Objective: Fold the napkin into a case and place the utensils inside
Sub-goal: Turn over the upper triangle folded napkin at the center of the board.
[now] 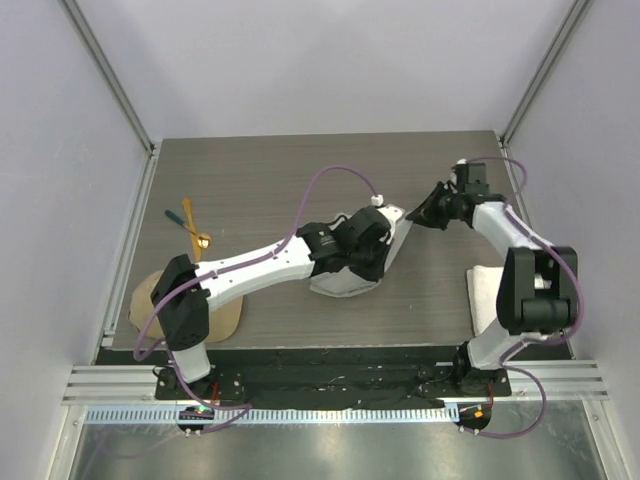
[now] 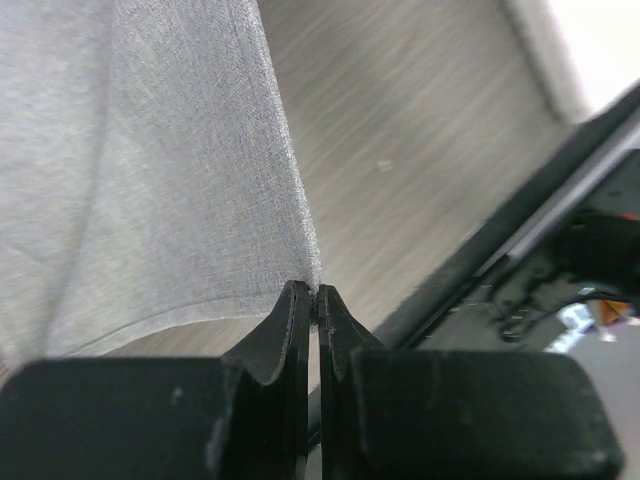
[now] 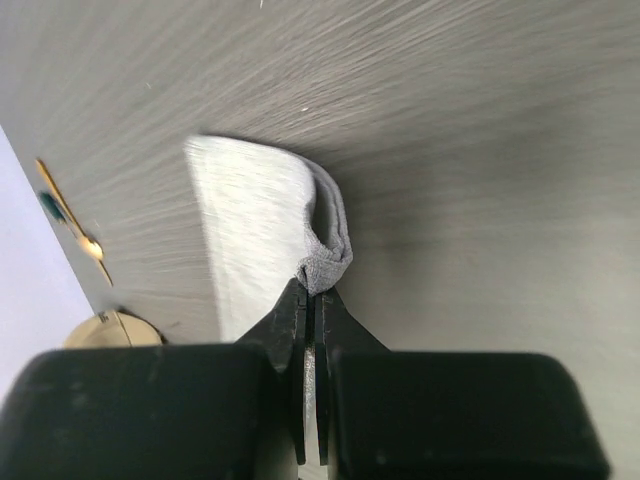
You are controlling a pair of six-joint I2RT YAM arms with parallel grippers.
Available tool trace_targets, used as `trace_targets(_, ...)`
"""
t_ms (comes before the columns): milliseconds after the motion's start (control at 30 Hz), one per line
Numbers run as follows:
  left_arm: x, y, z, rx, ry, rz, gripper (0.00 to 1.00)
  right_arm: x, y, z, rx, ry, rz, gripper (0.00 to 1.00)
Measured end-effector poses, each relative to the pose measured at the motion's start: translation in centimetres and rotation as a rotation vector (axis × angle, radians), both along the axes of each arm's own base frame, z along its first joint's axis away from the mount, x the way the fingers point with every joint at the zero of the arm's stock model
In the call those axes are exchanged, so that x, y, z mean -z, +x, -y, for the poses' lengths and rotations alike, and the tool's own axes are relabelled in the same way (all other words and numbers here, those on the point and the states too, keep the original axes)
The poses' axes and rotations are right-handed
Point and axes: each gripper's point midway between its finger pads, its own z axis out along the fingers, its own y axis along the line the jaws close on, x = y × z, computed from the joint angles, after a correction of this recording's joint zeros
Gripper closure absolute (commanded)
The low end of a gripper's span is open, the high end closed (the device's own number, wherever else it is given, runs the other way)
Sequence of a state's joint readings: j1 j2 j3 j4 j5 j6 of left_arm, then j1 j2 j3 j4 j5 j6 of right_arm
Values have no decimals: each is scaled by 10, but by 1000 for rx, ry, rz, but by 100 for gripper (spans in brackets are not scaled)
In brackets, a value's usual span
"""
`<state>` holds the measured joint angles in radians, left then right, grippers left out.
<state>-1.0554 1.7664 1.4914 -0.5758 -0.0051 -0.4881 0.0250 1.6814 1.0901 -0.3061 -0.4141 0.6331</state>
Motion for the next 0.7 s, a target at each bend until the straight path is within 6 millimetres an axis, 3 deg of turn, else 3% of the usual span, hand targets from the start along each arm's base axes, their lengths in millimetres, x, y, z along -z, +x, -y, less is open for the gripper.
trace_targets(233,-62,-34,71,92,-203,23,100,-68,-40,82,162,-157,64,99)
trace_targets(400,-79,-71,118,153,-317,-27,100,-109,-69,116,241,-270,88,99)
trace_targets(533,-79,-86,133,167,-393,-68,100,-136,-79,112,218,-331,103,99)
trace_targets(633,-70,-82,117,126,-426,-86,100,-151,-74,82,140,-380,119,99)
trace_targets(700,-65,-72,97,78,-445,-107,100,-154,-61,47,59,-403,131,99)
